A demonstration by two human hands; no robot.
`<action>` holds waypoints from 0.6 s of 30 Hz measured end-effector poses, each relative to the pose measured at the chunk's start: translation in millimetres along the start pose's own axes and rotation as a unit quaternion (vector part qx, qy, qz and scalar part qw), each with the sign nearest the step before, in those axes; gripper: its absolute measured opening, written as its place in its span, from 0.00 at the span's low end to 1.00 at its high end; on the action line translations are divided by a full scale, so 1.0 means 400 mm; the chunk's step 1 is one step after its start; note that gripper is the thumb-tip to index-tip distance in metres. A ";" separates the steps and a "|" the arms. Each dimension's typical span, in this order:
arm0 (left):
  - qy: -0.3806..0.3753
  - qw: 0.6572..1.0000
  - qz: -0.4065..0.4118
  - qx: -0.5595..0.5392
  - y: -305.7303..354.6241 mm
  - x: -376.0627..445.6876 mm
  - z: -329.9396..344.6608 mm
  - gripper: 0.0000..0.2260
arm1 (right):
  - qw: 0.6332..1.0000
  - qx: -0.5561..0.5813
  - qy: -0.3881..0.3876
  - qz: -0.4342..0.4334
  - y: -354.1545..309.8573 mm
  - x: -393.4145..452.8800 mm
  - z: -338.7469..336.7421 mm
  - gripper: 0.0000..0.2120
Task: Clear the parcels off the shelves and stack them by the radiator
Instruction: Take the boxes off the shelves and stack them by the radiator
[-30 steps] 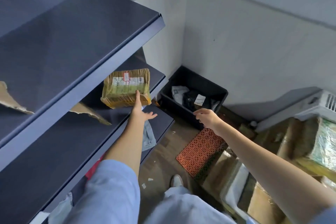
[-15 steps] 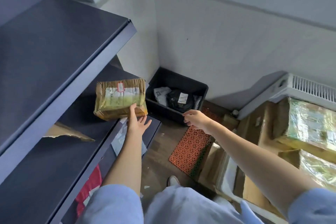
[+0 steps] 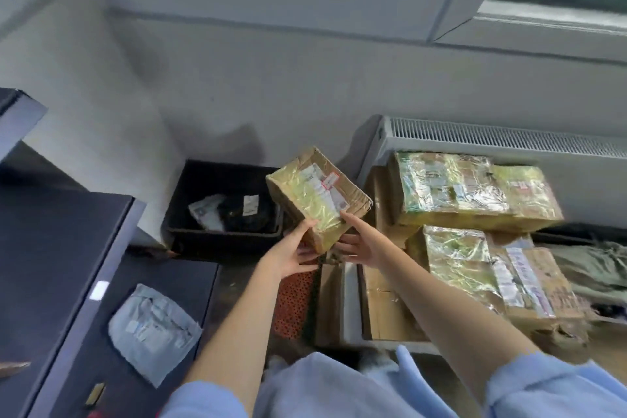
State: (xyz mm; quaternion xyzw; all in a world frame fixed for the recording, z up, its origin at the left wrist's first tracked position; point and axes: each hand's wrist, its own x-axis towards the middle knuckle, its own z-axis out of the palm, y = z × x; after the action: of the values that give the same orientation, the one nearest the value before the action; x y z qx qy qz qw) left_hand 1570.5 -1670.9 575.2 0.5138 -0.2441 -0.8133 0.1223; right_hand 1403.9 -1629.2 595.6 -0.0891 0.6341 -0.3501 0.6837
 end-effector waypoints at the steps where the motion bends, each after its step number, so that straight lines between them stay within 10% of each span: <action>1: -0.012 1.000 -0.002 0.024 0.005 0.012 0.044 0.33 | 1.000 0.009 0.014 -0.011 -0.005 -0.016 -0.046 0.30; 7: -0.040 0.989 0.010 0.141 0.008 0.081 0.328 0.29 | 0.987 0.093 0.117 -0.066 -0.061 -0.083 -0.331 0.18; 18: 0.074 0.967 -0.022 0.243 -0.077 0.155 0.499 0.22 | 0.962 0.203 0.178 -0.051 -0.185 -0.050 -0.704 0.24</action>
State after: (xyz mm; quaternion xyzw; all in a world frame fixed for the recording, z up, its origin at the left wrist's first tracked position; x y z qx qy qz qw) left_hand 1366.0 -1618.5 581.4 0.5920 -0.4135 -0.6918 -0.0063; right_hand 1116.3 -1581.2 603.0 0.0827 0.6557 -0.5162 0.5448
